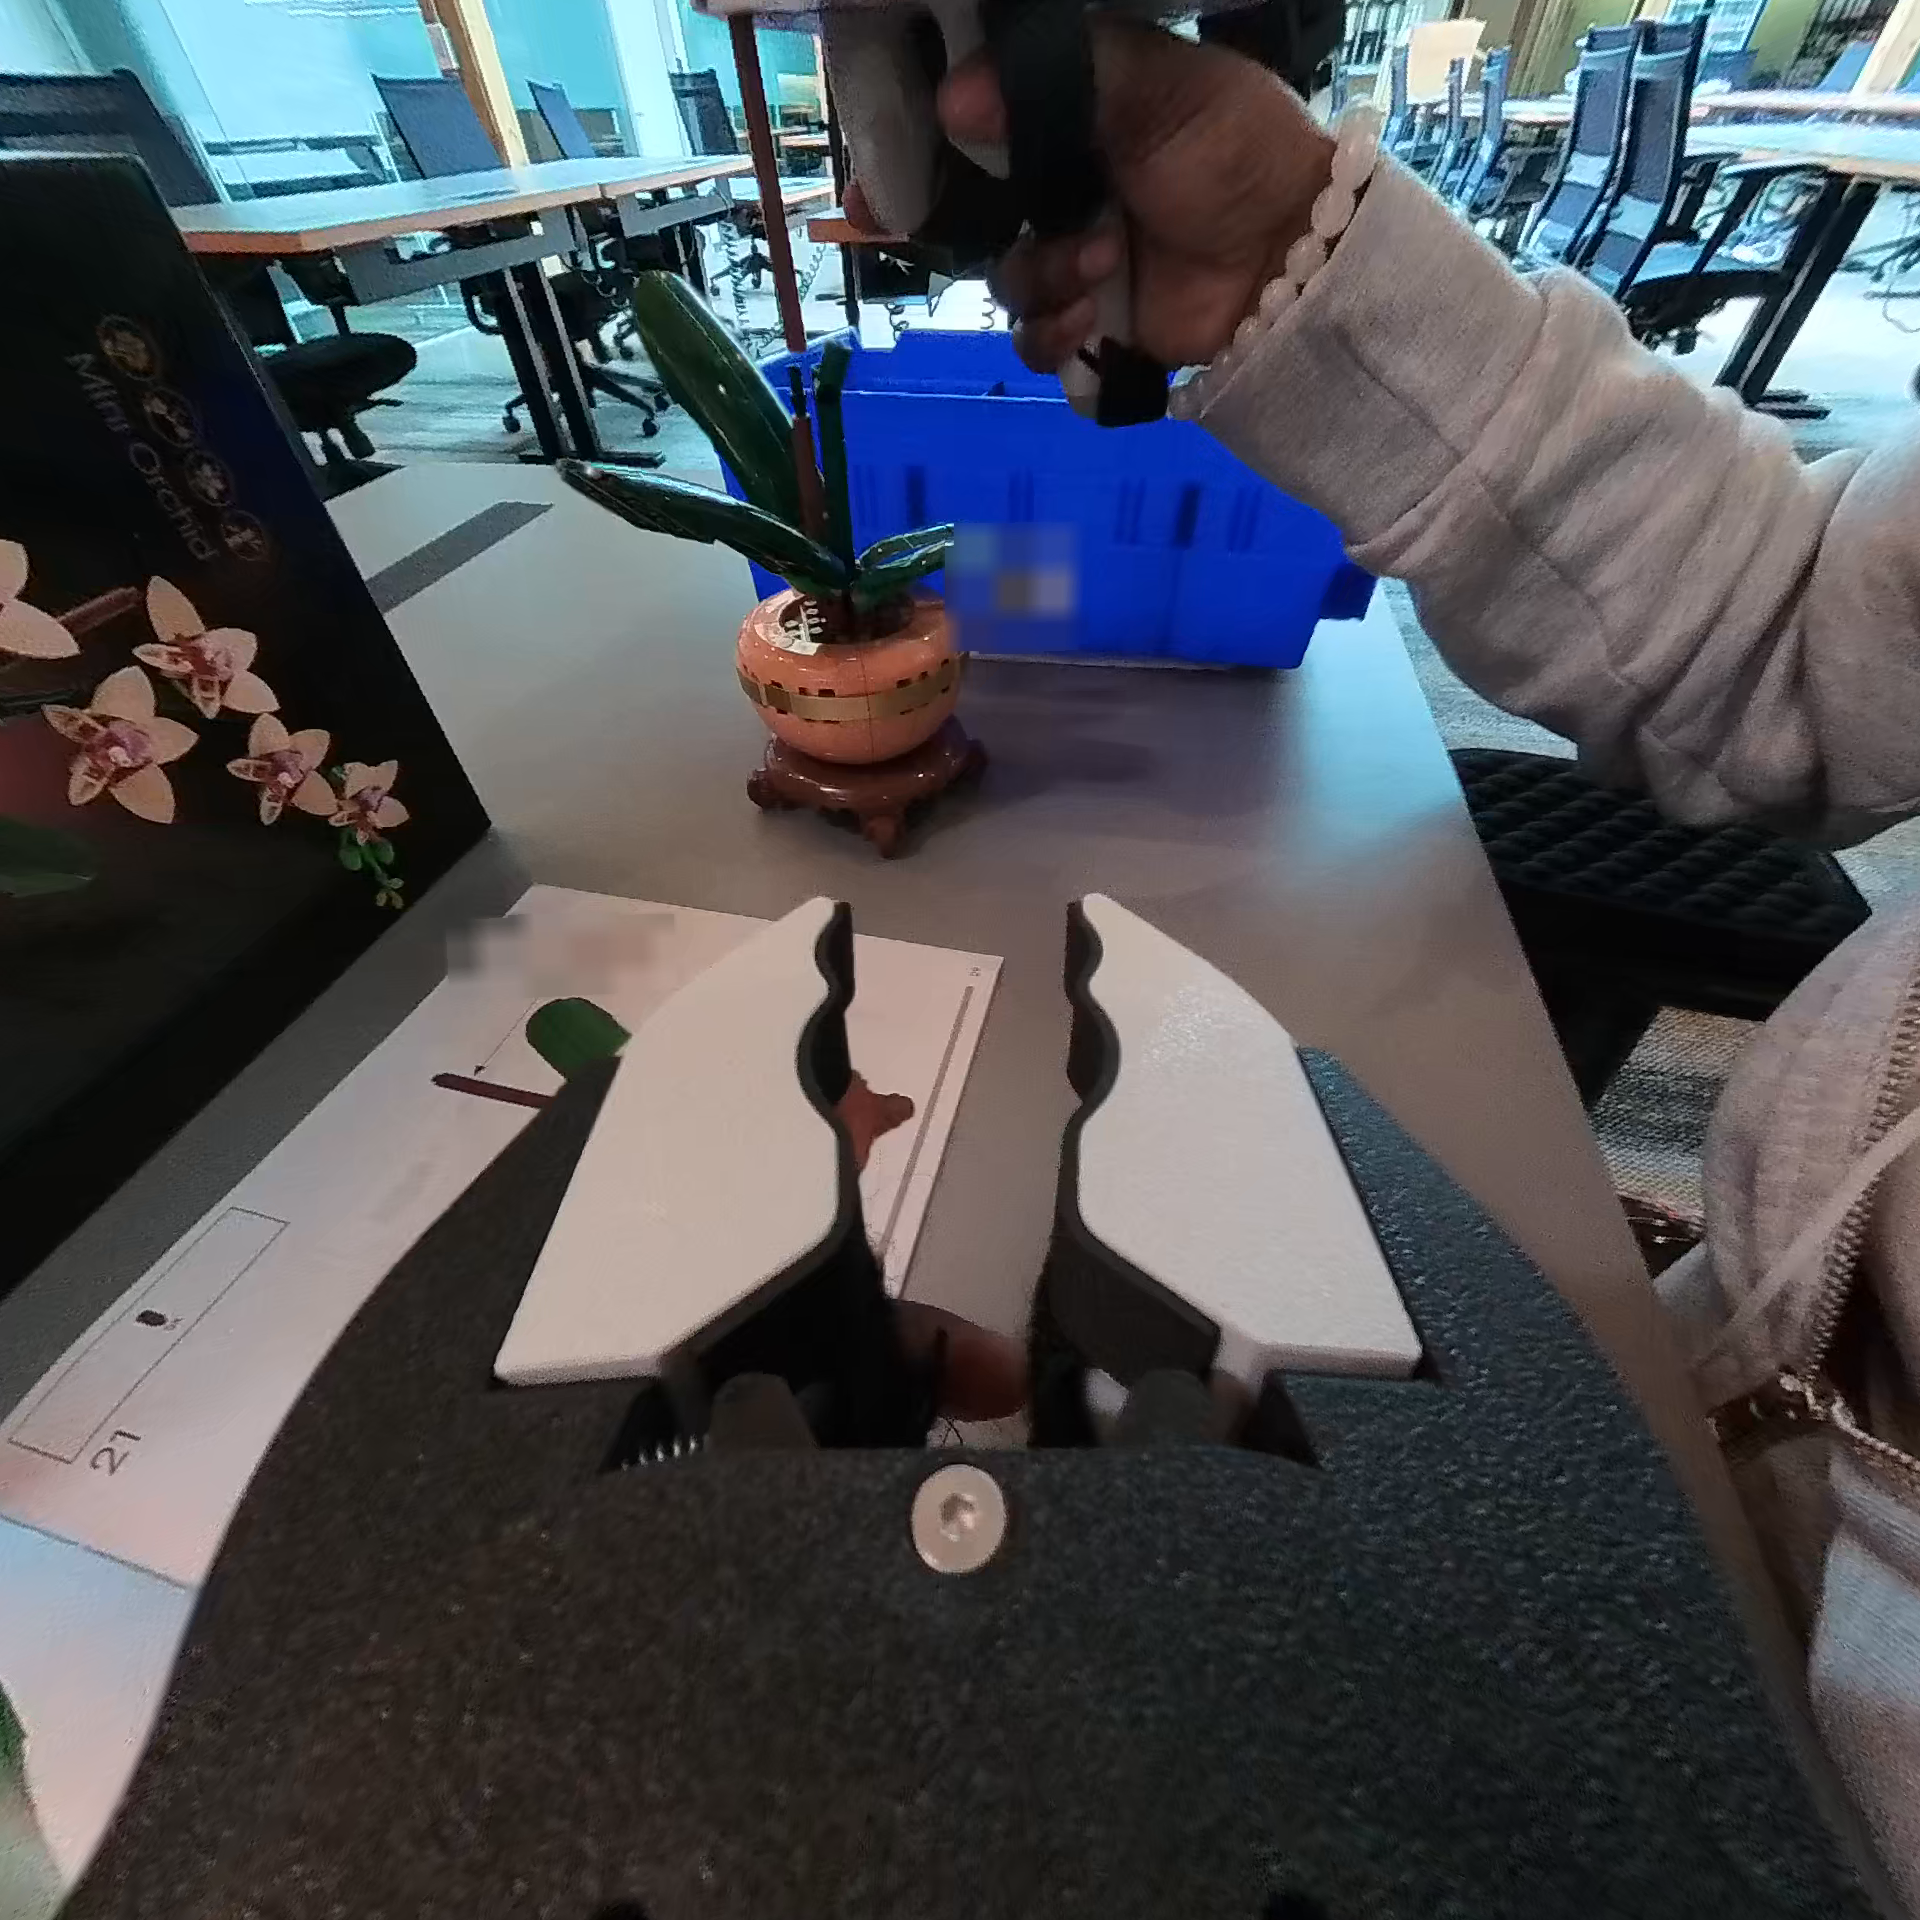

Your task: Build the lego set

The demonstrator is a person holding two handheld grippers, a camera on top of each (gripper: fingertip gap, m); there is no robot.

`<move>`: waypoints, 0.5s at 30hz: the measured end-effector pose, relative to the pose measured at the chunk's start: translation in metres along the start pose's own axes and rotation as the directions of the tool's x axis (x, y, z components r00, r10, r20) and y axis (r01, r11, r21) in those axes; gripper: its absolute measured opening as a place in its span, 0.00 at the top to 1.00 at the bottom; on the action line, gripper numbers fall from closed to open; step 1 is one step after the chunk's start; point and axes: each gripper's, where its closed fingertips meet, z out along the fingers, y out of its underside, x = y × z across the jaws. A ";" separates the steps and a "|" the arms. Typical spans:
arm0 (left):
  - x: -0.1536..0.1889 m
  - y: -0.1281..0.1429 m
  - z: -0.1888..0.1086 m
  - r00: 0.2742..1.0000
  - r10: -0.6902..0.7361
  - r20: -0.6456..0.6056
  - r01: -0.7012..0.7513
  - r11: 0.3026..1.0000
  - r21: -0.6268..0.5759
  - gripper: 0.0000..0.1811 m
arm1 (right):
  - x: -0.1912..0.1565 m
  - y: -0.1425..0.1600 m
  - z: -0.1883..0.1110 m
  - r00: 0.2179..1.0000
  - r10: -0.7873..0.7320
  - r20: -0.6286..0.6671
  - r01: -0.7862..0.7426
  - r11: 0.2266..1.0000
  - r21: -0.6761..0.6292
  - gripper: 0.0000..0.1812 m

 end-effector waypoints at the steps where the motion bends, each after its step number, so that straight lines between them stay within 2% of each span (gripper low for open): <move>1: 0.001 0.000 -0.001 1.000 -0.015 -0.009 0.015 1.000 0.003 0.79 | 0.000 0.001 0.000 1.000 0.003 0.001 -0.003 1.000 -0.001 0.98; 15: -0.001 0.012 -0.005 0.995 -0.096 -0.008 0.095 0.995 -0.033 0.79 | 0.000 0.002 0.002 1.000 0.014 0.018 -0.014 1.000 0.014 0.98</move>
